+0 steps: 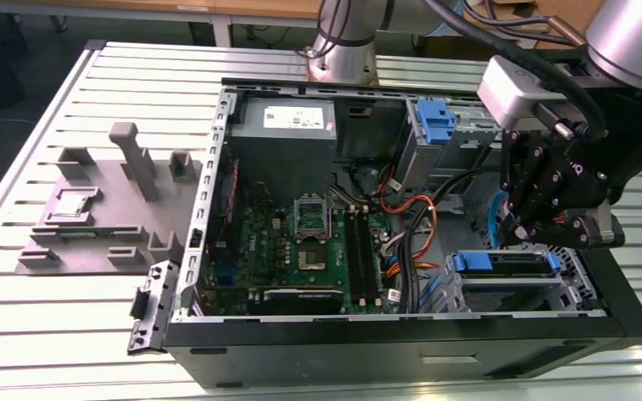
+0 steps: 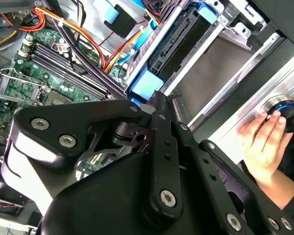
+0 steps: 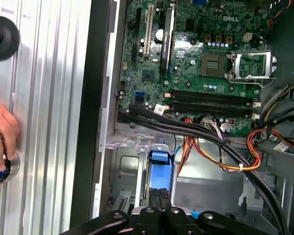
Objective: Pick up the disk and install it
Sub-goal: 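Insert the first disk wire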
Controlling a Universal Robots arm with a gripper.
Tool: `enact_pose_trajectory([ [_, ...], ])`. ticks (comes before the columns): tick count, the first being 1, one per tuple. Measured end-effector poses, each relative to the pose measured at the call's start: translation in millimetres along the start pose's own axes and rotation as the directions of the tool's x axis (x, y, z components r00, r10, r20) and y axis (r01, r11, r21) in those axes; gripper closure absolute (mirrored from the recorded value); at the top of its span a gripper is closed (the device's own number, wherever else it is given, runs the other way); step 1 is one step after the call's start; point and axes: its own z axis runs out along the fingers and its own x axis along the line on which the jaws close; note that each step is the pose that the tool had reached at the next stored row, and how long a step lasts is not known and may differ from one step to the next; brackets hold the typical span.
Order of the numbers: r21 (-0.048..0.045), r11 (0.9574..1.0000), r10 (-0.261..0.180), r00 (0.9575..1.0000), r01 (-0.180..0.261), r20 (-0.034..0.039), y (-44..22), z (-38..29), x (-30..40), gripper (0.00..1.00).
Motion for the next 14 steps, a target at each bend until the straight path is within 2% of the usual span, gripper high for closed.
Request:
enact_pose_trajectory([
  [8,0.0001,1.0,-0.005,1.0,0.005,0.0,-3.3,0.3,0.2,0.9],
  [14,0.0023,0.9984,-0.056,0.9984,0.056,0.0001,-3.3,0.6,0.3,0.9],
])
